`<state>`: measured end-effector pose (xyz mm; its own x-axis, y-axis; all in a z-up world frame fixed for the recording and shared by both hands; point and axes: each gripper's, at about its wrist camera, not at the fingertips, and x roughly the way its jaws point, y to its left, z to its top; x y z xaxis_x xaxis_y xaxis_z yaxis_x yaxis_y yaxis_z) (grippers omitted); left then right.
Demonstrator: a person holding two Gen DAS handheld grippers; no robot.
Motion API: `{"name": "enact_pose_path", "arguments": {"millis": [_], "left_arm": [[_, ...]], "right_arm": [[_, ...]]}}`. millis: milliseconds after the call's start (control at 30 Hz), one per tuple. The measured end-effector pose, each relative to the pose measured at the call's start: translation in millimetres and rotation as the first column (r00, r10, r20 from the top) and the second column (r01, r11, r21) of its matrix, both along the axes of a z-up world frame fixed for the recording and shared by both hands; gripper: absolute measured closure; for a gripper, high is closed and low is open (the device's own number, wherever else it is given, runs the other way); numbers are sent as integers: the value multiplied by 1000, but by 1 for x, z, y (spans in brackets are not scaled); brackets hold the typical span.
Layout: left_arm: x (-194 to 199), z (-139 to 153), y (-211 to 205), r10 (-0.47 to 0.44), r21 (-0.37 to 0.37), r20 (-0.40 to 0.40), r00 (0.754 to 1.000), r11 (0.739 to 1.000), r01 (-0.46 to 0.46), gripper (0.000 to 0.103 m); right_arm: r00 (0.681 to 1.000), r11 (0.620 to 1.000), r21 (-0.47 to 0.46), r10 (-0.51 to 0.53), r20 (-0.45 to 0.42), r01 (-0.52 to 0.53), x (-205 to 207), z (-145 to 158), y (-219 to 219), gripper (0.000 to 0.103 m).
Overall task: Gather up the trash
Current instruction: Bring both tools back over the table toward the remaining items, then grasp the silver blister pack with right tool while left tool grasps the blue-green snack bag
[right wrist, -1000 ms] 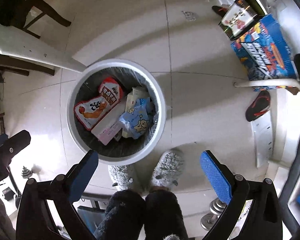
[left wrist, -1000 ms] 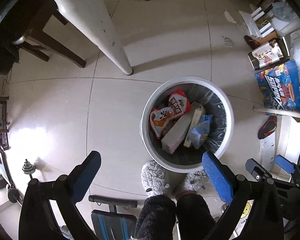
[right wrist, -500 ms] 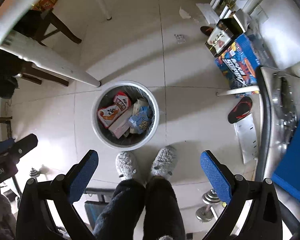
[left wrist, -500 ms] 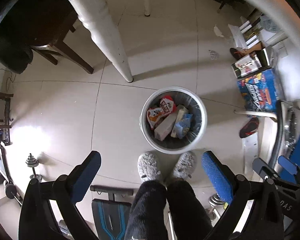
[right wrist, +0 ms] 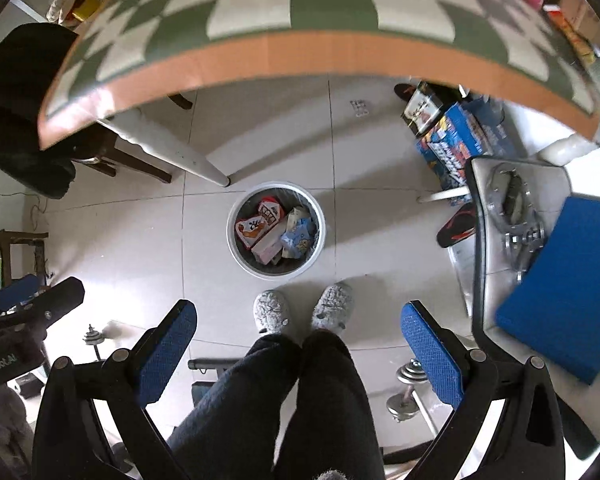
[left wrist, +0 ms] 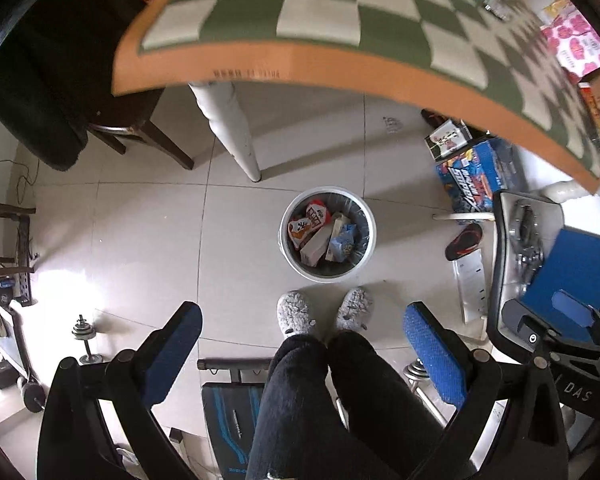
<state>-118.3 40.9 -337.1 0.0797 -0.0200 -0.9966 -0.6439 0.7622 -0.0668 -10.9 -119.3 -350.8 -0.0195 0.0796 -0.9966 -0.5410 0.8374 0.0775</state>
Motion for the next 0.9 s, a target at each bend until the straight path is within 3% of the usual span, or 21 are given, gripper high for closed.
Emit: {"name": "enact_pose_path", "arguments": {"millis": [167, 300, 367, 500, 633, 733, 900], "left_arm": [[19, 52, 7, -30, 85, 71, 997, 996, 24, 0], [48, 78, 27, -10, 119, 142, 990, 993, -7, 0], [74, 86, 37, -11, 180, 151, 988, 984, -16, 0], [122, 87, 57, -13, 288, 155, 988, 957, -33, 0], [182, 69, 82, 3, 305, 134, 991, 951, -45, 0], [238, 48, 105, 39, 318, 66, 997, 946, -58, 0], [307, 18, 129, 82, 317, -46, 996, 946, -63, 0]], "right_arm": [[997, 996, 59, -74, -3, 74, 6, 47, 2, 0], [986, 979, 118, -166, -9, 165, 40, 74, 11, 0], [977, 967, 144, -210, -26, 211, 68, 82, 16, 0], [961, 947, 166, -278, -2, 274, 142, 90, 28, 0], [945, 935, 161, -325, 33, 316, 238, 81, 44, 0], [940, 933, 134, -340, 37, 333, 330, 60, 65, 0], [929, 926, 87, -370, 4, 368, 448, 16, 91, 1]]}}
